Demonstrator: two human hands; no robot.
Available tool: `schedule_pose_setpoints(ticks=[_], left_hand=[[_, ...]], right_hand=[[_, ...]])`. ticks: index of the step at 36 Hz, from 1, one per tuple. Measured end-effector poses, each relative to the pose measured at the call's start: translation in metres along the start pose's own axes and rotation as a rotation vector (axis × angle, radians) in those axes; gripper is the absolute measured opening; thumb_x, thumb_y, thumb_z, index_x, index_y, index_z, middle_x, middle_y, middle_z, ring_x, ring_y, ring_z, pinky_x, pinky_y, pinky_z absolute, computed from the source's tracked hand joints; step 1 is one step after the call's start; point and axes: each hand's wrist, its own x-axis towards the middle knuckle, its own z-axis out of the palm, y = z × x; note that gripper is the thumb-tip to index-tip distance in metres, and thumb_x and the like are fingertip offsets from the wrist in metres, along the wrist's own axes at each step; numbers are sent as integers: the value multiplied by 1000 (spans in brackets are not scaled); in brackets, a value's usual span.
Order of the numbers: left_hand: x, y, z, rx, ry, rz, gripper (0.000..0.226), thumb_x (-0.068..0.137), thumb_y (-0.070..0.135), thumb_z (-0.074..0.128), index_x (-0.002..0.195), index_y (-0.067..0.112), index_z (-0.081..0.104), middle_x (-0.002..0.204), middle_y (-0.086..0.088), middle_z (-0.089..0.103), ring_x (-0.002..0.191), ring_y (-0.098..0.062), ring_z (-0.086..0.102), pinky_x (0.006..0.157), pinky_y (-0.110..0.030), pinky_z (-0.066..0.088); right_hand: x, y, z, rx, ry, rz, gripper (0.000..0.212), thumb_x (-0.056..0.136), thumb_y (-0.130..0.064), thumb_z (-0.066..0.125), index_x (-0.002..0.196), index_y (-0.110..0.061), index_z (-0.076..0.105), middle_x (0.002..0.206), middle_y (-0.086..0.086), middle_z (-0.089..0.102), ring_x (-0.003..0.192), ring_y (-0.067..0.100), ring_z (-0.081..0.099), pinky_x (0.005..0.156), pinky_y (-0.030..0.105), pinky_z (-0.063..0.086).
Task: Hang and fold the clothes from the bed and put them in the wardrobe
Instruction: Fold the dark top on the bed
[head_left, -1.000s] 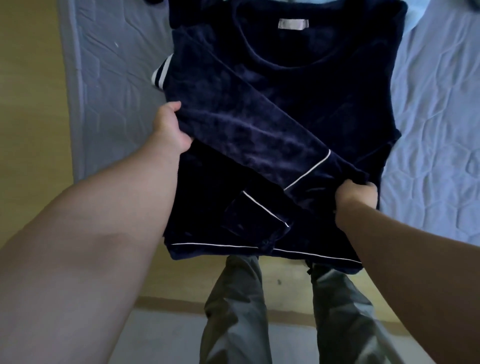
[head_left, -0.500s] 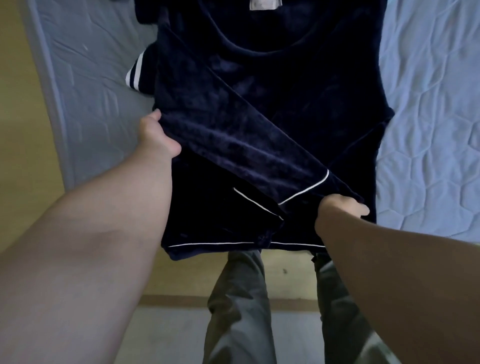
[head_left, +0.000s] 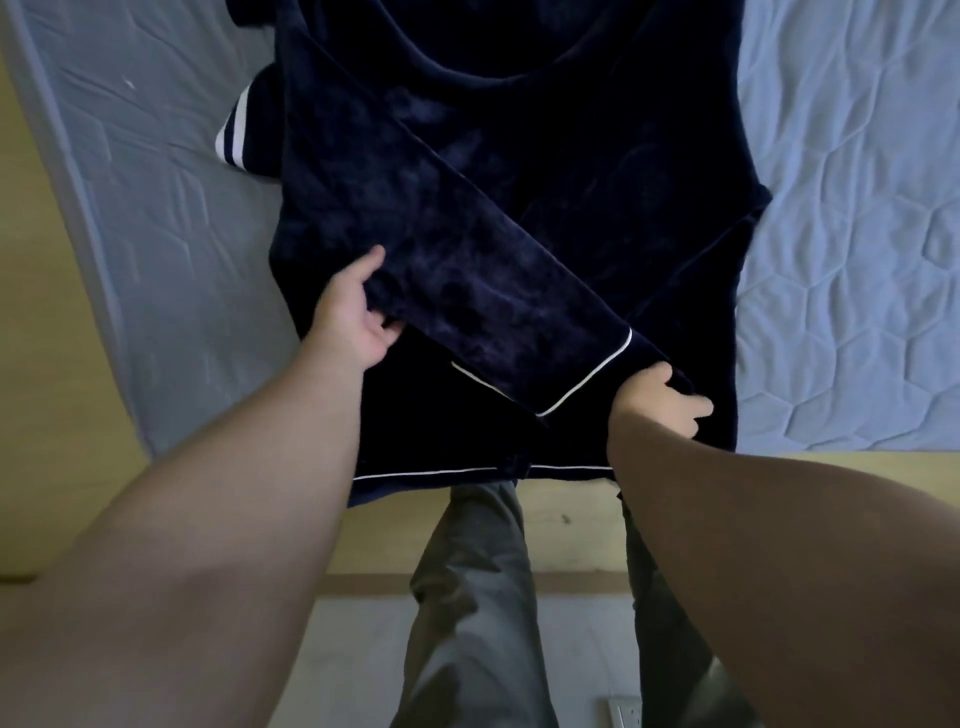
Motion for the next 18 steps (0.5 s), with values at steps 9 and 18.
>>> schedule_pose_setpoints(ticks=[9,18], left_hand=[[-17,-92,12,394,153,52,21,82,17,82,92,16,64,107,-7,72,96,-25,69,95,-43,55],[-19,-89,19,584,295,202,42,82,29,79,115,14,59,112,-1,66,92,-23,63,87,-33,51]], right_hand=[[18,-3,-6,-130,-24,-39,50,98,-24,38,146,-9,36,143,17,49,125,39,51,104,46,38],[22,-11,-11,-354,101,-114,62,84,-22,57,139,-5,36,142,20,39,127,36,41,110,40,28]])
